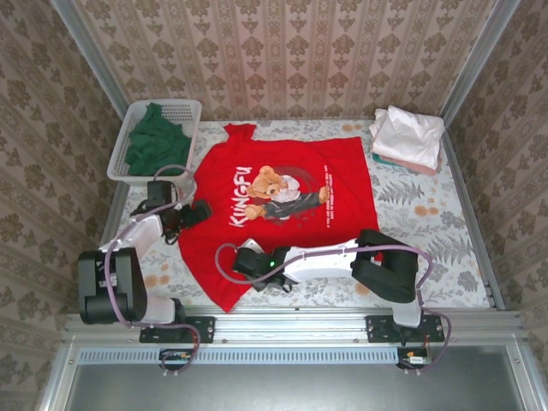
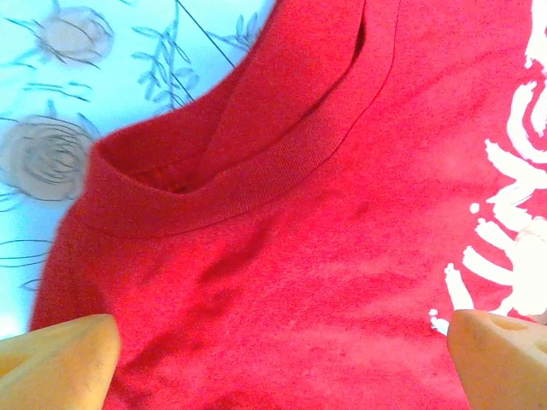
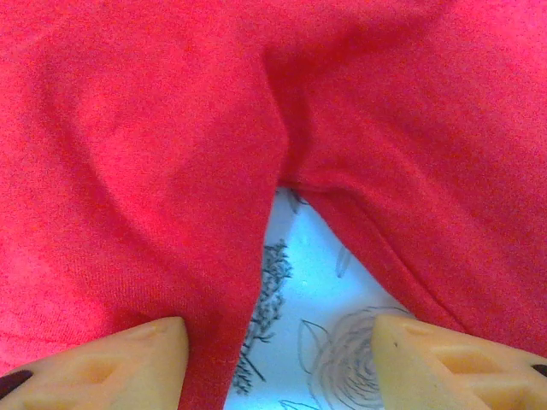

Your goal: Fold and stack the t-shirts

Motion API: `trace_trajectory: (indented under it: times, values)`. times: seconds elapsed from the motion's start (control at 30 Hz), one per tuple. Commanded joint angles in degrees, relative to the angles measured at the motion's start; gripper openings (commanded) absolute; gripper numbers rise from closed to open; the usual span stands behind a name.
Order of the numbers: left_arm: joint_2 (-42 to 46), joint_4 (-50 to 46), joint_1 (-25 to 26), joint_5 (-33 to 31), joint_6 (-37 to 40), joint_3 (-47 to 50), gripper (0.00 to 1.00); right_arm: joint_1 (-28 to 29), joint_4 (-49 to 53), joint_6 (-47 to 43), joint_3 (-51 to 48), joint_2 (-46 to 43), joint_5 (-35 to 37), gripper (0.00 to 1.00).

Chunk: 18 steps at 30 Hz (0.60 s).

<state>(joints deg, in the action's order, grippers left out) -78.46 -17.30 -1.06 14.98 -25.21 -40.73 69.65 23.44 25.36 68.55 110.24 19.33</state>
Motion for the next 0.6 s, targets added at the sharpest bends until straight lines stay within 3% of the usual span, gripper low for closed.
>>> trace_trajectory:
  times: [0.0, 0.2, 0.33, 0.43, 0.57]
  values:
    - [3.47, -3.02, -1.52, -0.87, 1.64, -1.76, 1.0, 0.43, 9.42, -0.3, -1.92, -1.09, 2.47, 0.61]
    - [8.51, -4.34, -1.38, -1.01, 0.23, 0.51, 1.0, 1.29, 8.45, 0.07, -6.09, -12.83, -3.9, 0.67]
    - [14.99, -6.77, 0.48, -3.48, -2.47, 5.04, 1.0, -1.23, 9.91, 4.75, -9.62, -23.21, -3.07, 0.74]
    - [22.57, -11.34, 5.0, -8.55, -5.47, 8.06, 1.0, -9.5, 13.59, 14.34, -16.29, -33.35, 0.39, 0.76]
    - [31.81, -16.56, 12.57, -15.67, -10.88, 10.81, 1.0, -26.16, 16.96, 21.51, -27.56, -46.66, 2.18, 0.75]
